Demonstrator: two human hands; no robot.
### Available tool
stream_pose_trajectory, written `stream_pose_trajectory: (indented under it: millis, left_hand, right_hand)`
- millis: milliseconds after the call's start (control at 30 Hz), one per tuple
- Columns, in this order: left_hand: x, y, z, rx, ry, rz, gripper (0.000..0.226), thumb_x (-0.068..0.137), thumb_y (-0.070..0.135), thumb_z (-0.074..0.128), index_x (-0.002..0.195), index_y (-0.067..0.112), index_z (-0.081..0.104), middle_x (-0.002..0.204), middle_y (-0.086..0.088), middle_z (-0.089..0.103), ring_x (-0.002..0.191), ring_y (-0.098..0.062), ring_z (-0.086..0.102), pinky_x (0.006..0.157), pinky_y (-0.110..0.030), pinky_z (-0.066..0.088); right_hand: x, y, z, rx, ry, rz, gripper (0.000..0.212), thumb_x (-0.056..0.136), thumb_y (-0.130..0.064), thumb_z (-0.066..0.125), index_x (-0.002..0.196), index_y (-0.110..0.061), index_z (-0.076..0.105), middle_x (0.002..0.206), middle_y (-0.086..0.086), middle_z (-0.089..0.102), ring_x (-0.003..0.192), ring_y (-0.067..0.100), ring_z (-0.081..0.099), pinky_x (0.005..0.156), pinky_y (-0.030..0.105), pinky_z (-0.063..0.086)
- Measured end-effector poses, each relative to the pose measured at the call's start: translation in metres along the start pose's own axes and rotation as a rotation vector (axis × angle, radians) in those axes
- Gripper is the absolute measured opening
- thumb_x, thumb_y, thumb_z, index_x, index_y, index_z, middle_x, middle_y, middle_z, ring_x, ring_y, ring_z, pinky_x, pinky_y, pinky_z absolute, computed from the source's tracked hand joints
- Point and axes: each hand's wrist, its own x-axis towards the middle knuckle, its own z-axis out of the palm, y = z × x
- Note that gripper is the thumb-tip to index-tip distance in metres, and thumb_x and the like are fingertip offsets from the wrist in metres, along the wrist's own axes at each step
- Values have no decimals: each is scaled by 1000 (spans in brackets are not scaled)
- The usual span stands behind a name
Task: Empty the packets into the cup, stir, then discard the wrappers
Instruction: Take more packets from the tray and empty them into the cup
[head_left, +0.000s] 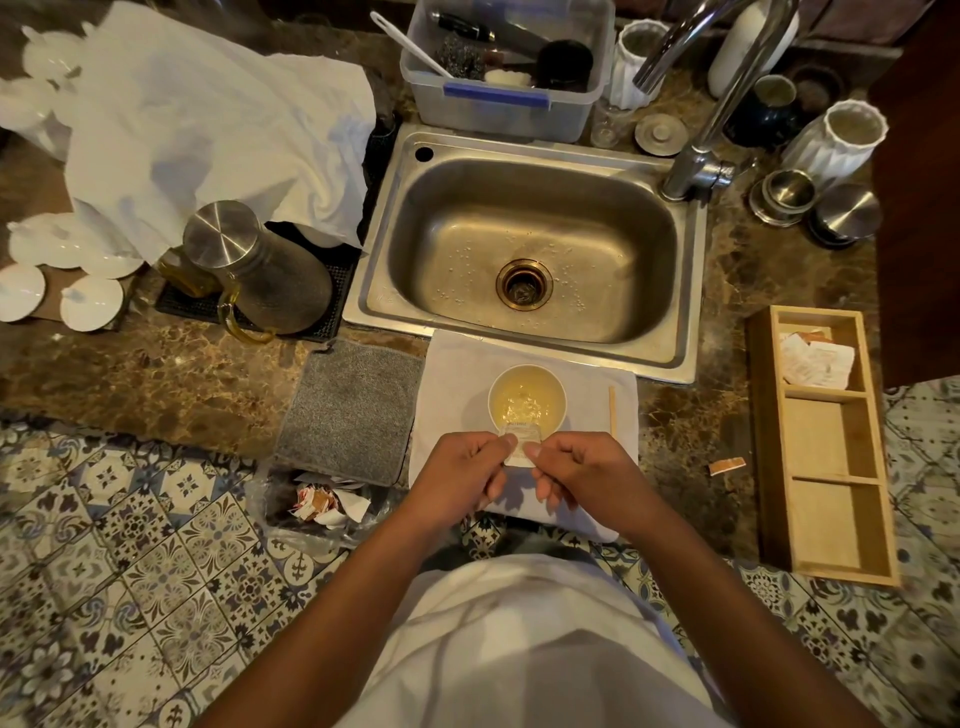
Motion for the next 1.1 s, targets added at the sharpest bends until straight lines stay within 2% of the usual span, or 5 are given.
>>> stream_pose_trajectory:
  millis: [200, 467, 700, 900, 1100]
  left_hand:
    - [-2, 7, -1, -92, -12, -58, 46, 101, 35, 59, 58, 20, 61, 46, 0, 56, 34, -10, 39, 40, -19, 33]
    - [-4, 15, 0, -193, 4, -122, 41, 98, 41, 62, 63, 21, 72, 51, -6, 60, 35, -12, 41, 39, -19, 32]
    - [-3, 17, 1, -186, 15, -130, 40, 100, 36, 62, 66, 18, 73, 49, -6, 60, 33, -12, 41, 38, -19, 31]
    - [-3, 18, 1, -200, 25, -123, 40, 99, 35, 64, 63, 21, 73, 48, -3, 59, 33, -10, 41, 39, -17, 30]
    - [-1, 20, 8, -153, 3, -110, 42, 100, 36, 61, 63, 20, 72, 49, -4, 62, 33, -10, 44, 37, -17, 33]
  right_hand:
    - [0, 0, -1, 25, 24, 6, 34, 97, -37, 67, 71, -20, 79, 60, 8, 73, 44, 15, 59, 43, 17, 44]
    - [-1, 0, -3, 158, 51, 24, 38, 85, -47, 72, 72, -13, 80, 60, 11, 73, 40, 15, 55, 38, 22, 42]
    - [-1, 1, -5, 175, 68, 27, 35, 87, -43, 73, 71, -13, 80, 60, 13, 73, 39, 16, 55, 38, 22, 42]
    - [-2, -6, -6, 248, 81, 24, 39, 79, -48, 74, 69, -12, 80, 60, 14, 72, 38, 16, 54, 36, 21, 40]
    - [0, -6, -5, 339, 82, 58, 36, 81, -46, 74, 67, -14, 79, 59, 11, 70, 39, 14, 53, 38, 21, 39]
